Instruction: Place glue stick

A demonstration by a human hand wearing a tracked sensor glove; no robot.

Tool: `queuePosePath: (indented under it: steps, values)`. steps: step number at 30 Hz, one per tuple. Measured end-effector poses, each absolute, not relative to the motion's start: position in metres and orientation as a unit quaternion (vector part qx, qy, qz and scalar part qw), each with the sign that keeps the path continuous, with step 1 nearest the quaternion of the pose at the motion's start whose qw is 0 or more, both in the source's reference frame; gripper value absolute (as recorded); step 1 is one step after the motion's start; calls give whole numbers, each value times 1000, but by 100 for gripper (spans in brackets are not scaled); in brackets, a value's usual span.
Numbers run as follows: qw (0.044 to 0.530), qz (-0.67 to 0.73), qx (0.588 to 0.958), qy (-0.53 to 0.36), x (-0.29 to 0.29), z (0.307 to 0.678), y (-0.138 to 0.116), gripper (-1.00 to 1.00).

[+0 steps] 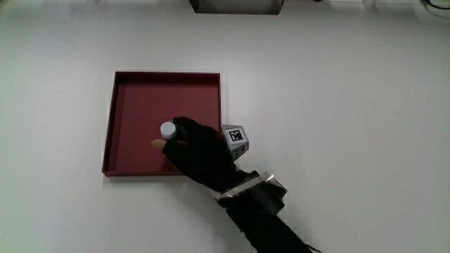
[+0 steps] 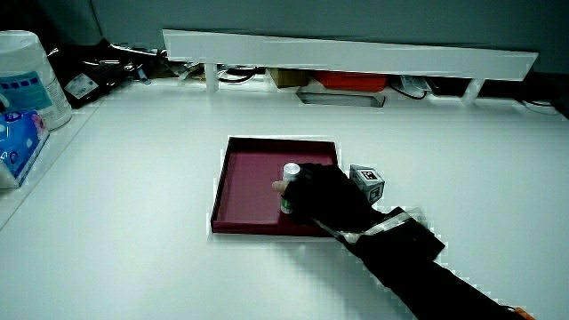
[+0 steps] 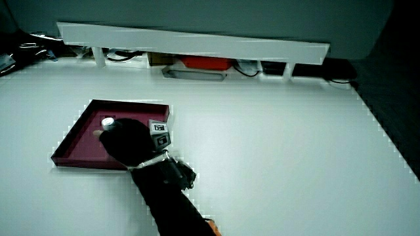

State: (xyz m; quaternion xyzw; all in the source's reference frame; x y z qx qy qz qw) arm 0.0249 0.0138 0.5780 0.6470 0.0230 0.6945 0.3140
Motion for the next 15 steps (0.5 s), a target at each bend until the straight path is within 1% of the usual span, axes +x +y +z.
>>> queuePosePath:
  steps: [1, 8, 11, 14, 15]
  values:
    - [312, 700, 642, 22, 25, 578, 14, -39]
    - [315, 700, 641, 23, 26, 575, 15, -58]
    - [307, 710, 634, 18, 28, 572, 14, -67]
    - [290, 717, 634, 7, 34, 564, 13, -75]
    - [285, 714, 640, 2, 37, 562, 11, -78]
